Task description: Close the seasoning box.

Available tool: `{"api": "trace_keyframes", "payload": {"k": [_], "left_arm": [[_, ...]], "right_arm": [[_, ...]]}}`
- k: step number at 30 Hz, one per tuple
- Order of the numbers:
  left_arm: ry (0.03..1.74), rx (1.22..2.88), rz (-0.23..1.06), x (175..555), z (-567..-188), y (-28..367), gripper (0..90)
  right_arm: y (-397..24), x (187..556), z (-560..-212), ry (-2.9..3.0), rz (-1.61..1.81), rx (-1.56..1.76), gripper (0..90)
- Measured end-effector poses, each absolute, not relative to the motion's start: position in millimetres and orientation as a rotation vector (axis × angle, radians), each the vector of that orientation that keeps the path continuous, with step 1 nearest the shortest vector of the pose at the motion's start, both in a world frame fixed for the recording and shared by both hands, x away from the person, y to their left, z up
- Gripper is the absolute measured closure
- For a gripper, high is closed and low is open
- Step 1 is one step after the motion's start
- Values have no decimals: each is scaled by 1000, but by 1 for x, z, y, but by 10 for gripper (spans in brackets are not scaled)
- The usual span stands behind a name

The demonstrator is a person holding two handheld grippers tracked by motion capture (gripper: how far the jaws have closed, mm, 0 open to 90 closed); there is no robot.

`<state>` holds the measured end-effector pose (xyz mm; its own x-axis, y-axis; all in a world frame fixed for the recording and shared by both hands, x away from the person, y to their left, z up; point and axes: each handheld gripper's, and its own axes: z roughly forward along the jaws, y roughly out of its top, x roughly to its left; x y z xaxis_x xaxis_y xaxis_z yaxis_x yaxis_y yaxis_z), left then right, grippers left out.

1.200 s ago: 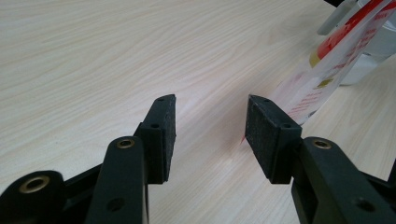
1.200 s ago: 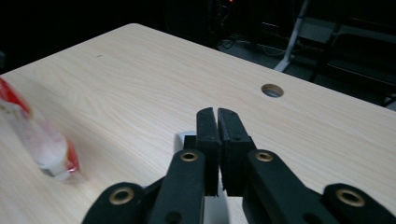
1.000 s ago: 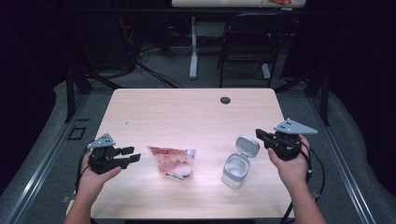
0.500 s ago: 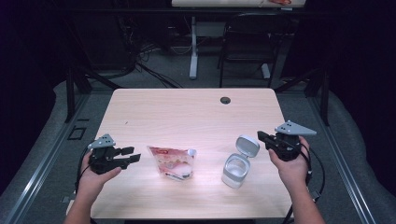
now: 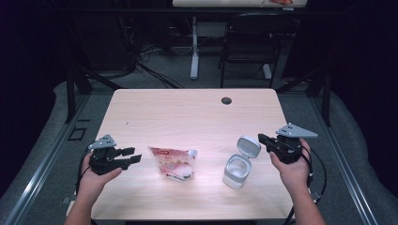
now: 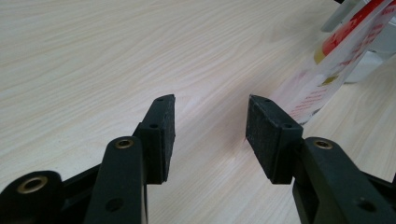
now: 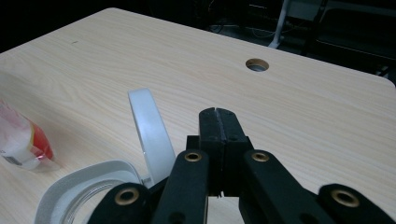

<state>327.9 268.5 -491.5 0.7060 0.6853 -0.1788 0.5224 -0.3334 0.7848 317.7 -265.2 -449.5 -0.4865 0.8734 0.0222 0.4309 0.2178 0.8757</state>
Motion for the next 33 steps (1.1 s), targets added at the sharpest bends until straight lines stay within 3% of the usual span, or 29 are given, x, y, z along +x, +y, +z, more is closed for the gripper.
{"api": "trace_keyframes", "payload": {"k": [33], "left_arm": [[926, 2020, 236, 328, -492, 269, 528]], "right_arm": [[-247, 298, -453, 2069, 1262, 1116, 900]]}}
